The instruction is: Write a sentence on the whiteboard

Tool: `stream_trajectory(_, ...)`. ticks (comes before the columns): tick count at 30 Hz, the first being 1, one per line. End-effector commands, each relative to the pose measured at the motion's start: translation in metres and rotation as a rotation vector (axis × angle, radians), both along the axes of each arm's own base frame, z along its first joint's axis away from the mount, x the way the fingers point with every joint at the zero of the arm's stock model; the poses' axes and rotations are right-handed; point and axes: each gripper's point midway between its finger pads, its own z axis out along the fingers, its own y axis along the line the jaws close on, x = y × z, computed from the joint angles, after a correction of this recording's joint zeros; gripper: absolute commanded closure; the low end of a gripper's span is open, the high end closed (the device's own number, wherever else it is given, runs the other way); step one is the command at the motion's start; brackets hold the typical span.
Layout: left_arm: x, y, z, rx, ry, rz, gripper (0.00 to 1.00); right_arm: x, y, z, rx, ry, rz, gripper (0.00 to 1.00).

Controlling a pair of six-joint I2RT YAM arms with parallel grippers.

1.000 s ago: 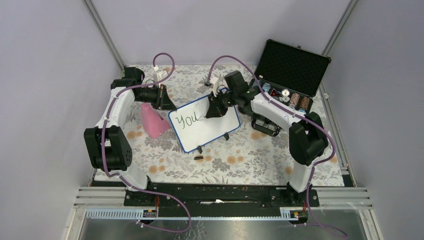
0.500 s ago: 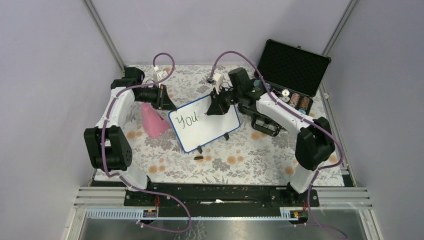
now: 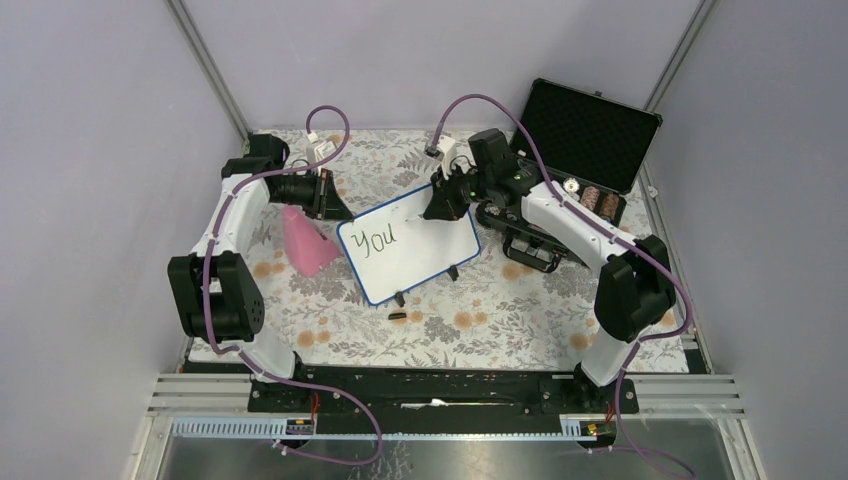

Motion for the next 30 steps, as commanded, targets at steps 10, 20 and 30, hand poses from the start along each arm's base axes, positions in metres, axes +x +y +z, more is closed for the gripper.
stream_trajectory(10,-0.0008,-0.0062,0.0081,0.011,-0.041,-0.028,1.00,0.0104,0.0050,0.0068,0.018,-0.032,-0.003,1.00)
stream_trajectory(20,-0.0004,-0.0061,0.0079,0.020,-0.044,-0.027,1.00,0.0131,0.0016,0.0020,0.002,-0.038,-0.015,1.00)
stream_trajectory(30,-0.0007,-0.0062,0.0088,0.019,-0.048,-0.028,1.00,0.0189,0.0019,0.0002,-0.004,-0.037,-0.032,1.00)
